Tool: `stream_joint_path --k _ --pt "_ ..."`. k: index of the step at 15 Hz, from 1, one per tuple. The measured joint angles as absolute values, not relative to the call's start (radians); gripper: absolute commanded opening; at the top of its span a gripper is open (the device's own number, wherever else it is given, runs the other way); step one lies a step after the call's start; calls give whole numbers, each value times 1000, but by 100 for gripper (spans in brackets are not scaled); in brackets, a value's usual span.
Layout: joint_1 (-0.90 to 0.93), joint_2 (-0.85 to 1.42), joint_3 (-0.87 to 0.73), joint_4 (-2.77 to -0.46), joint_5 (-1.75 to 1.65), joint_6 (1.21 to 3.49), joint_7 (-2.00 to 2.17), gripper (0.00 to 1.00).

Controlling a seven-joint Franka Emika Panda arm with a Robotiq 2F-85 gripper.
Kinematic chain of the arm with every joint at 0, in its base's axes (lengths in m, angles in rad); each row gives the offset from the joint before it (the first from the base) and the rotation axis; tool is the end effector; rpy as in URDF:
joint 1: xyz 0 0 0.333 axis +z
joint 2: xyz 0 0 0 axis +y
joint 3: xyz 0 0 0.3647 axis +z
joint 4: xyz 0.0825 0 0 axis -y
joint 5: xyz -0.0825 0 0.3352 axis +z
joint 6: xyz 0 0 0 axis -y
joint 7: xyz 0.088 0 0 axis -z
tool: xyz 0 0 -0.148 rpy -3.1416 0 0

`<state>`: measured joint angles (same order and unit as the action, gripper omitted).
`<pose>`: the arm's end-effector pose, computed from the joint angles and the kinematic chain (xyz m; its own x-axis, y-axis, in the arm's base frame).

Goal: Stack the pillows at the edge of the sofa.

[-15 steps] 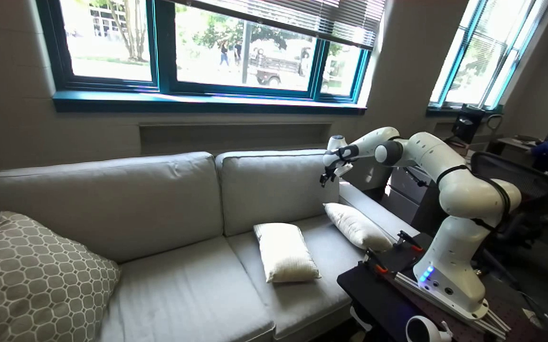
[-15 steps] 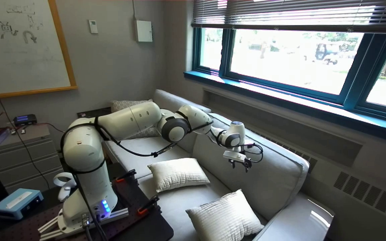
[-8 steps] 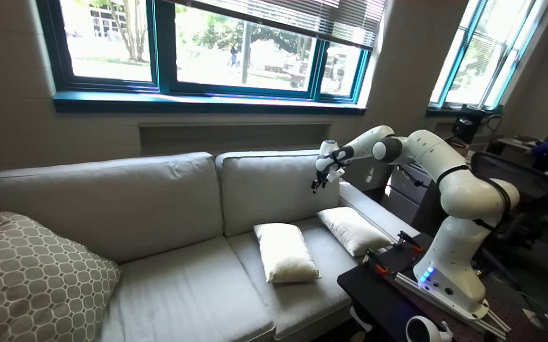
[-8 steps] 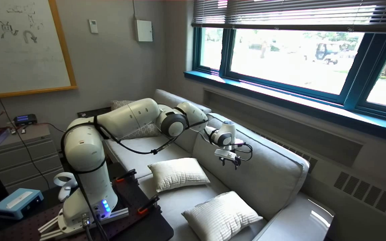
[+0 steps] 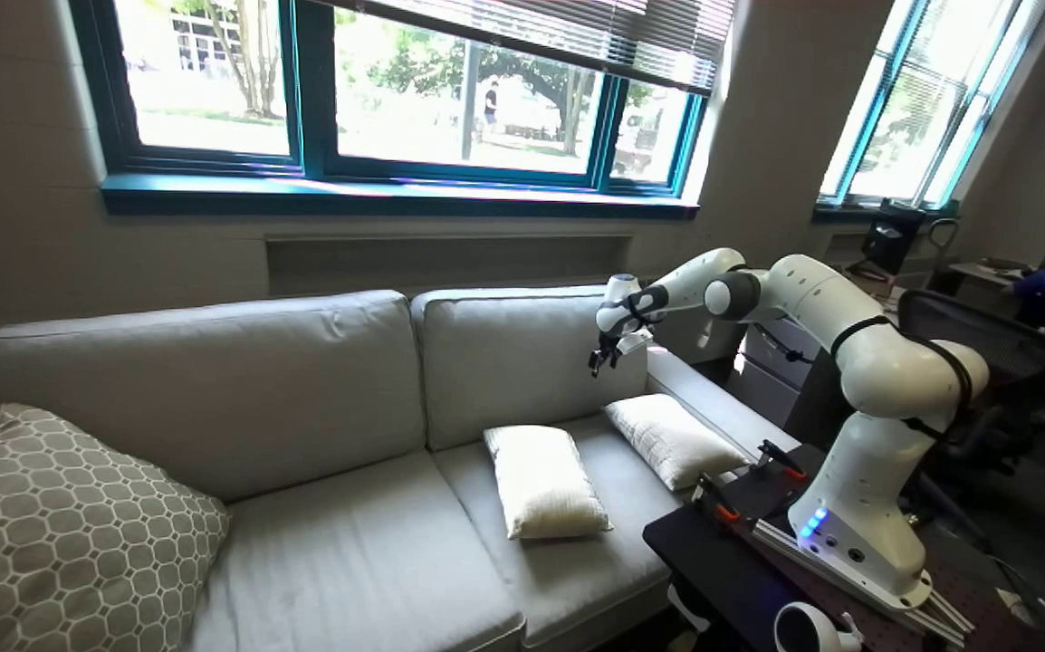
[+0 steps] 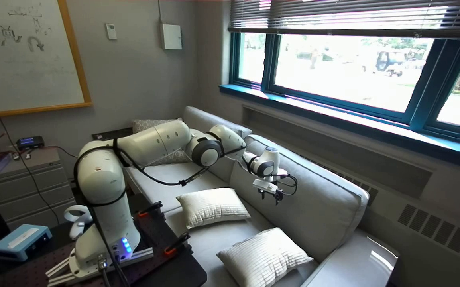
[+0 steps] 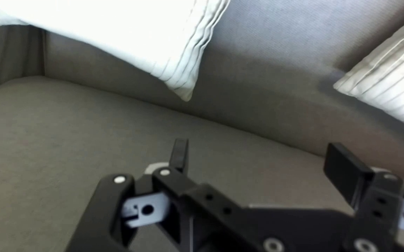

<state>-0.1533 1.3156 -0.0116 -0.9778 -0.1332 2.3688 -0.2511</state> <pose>0.7680 -0.1297 0.0448 0.9813 0.1885 0.0398 0.1823 -0.9753 0.1245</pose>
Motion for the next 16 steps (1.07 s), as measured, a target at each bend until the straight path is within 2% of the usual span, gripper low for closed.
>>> stream_joint_path --k 5,14,16 --pt "-100 1482 -72 -834 -136 2294 -76 100" --pt "41 1505 -306 -936 -230 2257 345 100" --pt "47 1504 -306 -940 -300 2208 408 100"
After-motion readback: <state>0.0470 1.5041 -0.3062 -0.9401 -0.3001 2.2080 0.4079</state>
